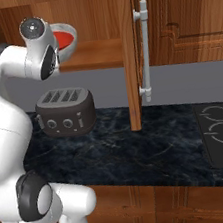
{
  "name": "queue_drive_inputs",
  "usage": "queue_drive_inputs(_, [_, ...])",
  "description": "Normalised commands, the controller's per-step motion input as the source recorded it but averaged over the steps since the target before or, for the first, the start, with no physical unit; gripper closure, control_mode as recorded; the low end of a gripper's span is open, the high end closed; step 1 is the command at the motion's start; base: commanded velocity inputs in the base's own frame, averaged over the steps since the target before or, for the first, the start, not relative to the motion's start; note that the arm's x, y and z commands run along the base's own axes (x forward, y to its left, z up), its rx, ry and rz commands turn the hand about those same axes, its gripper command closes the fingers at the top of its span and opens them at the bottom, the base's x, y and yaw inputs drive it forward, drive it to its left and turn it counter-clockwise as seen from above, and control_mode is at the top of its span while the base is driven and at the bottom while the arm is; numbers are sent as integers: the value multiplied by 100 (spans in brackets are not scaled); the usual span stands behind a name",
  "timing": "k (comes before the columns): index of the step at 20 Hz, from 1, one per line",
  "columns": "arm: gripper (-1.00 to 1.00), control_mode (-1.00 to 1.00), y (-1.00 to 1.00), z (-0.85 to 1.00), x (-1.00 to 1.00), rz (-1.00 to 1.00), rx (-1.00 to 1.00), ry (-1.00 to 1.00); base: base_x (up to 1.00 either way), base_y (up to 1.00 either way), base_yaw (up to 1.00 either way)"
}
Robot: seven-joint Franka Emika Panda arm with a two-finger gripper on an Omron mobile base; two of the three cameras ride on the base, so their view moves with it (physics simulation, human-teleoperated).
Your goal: Pick up the bowls on the counter and stack them on top of one another in the open cabinet. Place the smaller bowl on top of the larger bowl.
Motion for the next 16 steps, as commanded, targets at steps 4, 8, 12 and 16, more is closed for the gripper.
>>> queue_drive_inputs(4, [100,-100,0,-3,16,-1,0,0,0,0,0])
queue_drive_inputs(8, [100,-100,0,-1,17,-1,0,1,0,0,0])
queue_drive_inputs(12, [100,-100,0,-1,16,-1,0,1,0,0,0])
queue_drive_inputs(16, [100,-100,0,-1,16,-1,0,1,0,0,0])
